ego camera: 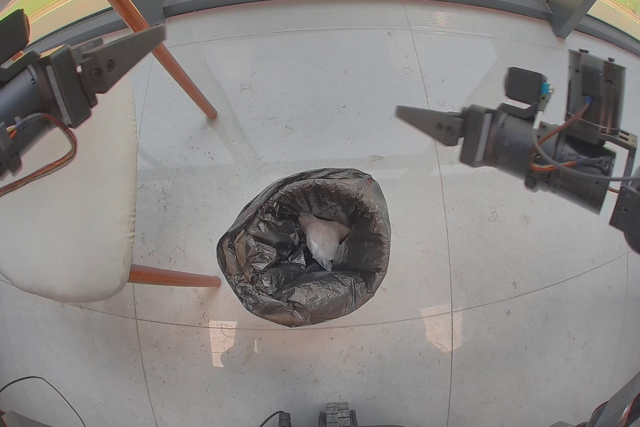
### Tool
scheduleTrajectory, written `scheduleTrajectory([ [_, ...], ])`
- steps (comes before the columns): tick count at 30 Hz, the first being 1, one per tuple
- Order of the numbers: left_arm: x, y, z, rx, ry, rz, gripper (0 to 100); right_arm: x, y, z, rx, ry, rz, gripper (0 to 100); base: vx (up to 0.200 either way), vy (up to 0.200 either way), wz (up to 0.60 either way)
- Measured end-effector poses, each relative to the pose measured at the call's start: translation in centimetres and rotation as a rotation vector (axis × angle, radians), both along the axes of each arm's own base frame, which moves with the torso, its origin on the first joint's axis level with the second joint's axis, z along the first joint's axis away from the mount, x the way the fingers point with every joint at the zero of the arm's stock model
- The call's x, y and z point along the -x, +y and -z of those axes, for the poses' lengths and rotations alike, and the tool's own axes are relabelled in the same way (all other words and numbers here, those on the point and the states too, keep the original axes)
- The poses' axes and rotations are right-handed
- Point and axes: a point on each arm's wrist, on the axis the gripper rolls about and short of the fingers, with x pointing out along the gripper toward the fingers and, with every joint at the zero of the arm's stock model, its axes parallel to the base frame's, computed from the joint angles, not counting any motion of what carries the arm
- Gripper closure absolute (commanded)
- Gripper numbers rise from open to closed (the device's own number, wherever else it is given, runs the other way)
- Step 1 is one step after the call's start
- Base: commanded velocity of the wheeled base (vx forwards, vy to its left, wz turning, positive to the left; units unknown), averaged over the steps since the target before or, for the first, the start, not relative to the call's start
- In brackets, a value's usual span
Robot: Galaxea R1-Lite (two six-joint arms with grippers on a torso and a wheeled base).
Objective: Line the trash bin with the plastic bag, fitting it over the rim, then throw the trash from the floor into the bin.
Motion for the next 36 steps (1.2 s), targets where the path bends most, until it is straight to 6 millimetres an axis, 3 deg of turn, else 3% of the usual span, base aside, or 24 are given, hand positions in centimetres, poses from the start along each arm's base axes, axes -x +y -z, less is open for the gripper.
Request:
scheduleTrajectory([
  [4, 1.0, 2.2, 0.1, 0.039, -0.007, -0.116, 0, 0.4, -5.5, -0.1, -0.003, -0.003, 0.18, 0, 0.0, 0.0, 0.0],
  [6, 1.7, 3.4, 0.7, 0.059, 0.001, -0.181, 0, 1.5, -8.4, 0.3, -0.001, 0.001, 0.274, 0, 0.0, 0.0, 0.0],
  [10, 3.8, 5.2, 3.2, 0.074, 0.035, -0.271, 0, 5.2, -12.4, 1.8, 0.008, 0.011, 0.405, 0, 0.0, 0.0, 0.0],
  [14, 6.4, 6.3, 6.6, 0.076, 0.072, -0.321, 0, 9.9, -14.7, 3.8, 0.028, 0.002, 0.485, 0, 0.0, 0.0, 0.0],
  [22, 11.5, 7.7, 13.4, 0.073, 0.137, -0.356, 0, 18.4, -16.7, 9.0, 0.104, -0.014, 0.588, 0, 0.0, 0.0, 0.0],
  [27, 14.2, 8.2, 17.9, 0.032, 0.219, -0.33, 0, 22.4, -17.0, 12.3, 0.177, -0.006, 0.626, 0, 0.0, 0.0, 0.0],
  [33, 16.4, 8.3, 23.0, -0.074, 0.271, -0.187, 0, 25.2, -16.9, 16.2, 0.254, -0.015, 0.648, 0, 0.0, 0.0, 0.0],
  [36, 16.9, 8.3, 23.7, -0.087, 0.242, -0.174, 0, 25.7, -16.9, 16.7, 0.254, -0.057, 0.63, 0, 0.0, 0.0, 0.0],
])
